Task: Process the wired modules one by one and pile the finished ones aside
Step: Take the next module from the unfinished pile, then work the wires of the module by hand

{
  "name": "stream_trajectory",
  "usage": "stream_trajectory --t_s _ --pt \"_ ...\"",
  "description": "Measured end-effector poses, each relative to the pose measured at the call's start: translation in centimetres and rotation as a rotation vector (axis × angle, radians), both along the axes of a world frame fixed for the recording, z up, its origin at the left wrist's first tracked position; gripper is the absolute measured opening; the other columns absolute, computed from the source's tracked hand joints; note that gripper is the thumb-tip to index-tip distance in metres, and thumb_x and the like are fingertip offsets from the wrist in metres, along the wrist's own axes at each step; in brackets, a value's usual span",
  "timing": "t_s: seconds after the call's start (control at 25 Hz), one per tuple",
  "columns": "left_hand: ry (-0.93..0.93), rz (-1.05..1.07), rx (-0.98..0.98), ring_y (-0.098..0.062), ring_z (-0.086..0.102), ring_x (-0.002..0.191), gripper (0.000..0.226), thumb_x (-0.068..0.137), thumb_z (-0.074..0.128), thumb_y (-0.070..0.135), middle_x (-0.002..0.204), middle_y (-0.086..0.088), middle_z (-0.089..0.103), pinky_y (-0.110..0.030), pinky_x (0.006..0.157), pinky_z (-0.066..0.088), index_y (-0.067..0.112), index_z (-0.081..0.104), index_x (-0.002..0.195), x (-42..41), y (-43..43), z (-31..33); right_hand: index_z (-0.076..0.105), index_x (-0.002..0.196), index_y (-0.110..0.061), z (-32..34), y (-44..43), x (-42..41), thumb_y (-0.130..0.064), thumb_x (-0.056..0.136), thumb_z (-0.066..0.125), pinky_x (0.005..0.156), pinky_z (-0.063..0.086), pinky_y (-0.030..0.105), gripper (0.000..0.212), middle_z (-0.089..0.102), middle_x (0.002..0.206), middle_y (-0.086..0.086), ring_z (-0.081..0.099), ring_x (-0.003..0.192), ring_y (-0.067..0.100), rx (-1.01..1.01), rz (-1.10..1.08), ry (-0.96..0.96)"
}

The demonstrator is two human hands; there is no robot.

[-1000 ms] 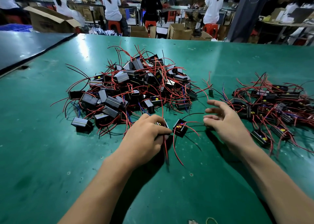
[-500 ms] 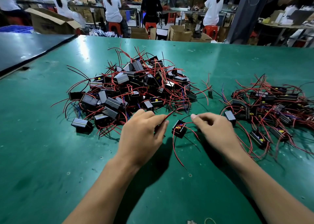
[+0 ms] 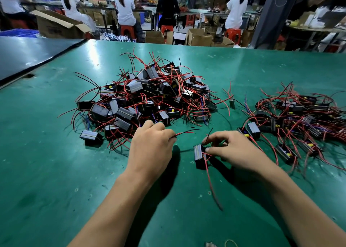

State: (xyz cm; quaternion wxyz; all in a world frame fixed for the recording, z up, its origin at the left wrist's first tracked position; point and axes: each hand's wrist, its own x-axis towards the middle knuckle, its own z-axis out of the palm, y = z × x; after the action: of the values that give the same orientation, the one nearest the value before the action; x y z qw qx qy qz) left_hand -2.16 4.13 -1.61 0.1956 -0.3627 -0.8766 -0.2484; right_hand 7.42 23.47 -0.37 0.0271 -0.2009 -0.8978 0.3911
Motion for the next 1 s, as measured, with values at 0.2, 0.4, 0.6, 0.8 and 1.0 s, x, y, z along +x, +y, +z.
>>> stream_trajectory --t_s 0.2,0.4,0.6,0.8,1.0 --pt "-0.097 0.027 0.02 -0.021 0.052 0.084 0.015 0.092 0.066 0.027 0.086 0.002 0.065 -0.034 0.07 0.046 0.016 0.076 0.096 0.2 -0.2 -0.2 0.075 0.094 -0.034 1.0 0.1 0.9 0.004 0.084 0.066 0.057 0.038 0.008 0.041 0.059 0.087 -0.004 0.05 0.057 -0.002 0.001 0.107 0.08" --pt "-0.247 -0.045 0.062 -0.016 0.052 0.097 0.032 0.087 0.067 0.046 0.095 0.007 0.067 -0.034 0.082 0.046 0.024 0.071 0.11 0.5 0.1 -0.5 0.076 0.095 -0.038 1.6 -0.5 1.3 0.0 0.083 0.065 0.086 0.043 0.014 0.042 0.068 0.103 -0.018 0.056 0.093 0.003 0.019 0.187 0.155" --pt "-0.3 -0.129 0.208 -0.013 0.052 0.098 0.027 0.086 0.071 0.034 0.096 0.009 0.069 -0.025 0.085 0.039 0.024 0.072 0.112 0.3 0.3 -0.1 0.07 0.085 -0.041 1.2 -1.6 1.3 -0.027 0.08 0.081 0.092 0.044 0.029 0.018 0.067 0.094 -0.015 0.055 0.099 0.006 0.122 0.312 0.175" --pt "-0.332 -0.175 0.265 -0.009 0.06 0.084 0.012 0.083 0.076 0.014 0.088 0.007 0.07 -0.028 0.082 0.049 0.017 0.077 0.095 -0.1 0.4 -0.3 0.069 0.089 -0.038 1.2 -1.7 1.2 -0.016 0.08 0.08 0.086 0.045 0.026 0.026 0.065 0.095 -0.013 0.056 0.093 0.008 0.21 0.343 0.201" --pt "-0.381 -0.057 0.456 -0.002 0.061 0.076 0.007 0.085 0.073 0.012 0.083 0.009 0.069 -0.02 0.074 0.05 0.015 0.076 0.091 -0.4 0.6 -0.5 0.071 0.088 -0.033 1.3 -1.0 1.4 -0.012 0.081 0.08 0.074 0.047 0.016 0.024 0.063 0.092 -0.012 0.058 0.087 0.007 0.18 0.269 0.218"
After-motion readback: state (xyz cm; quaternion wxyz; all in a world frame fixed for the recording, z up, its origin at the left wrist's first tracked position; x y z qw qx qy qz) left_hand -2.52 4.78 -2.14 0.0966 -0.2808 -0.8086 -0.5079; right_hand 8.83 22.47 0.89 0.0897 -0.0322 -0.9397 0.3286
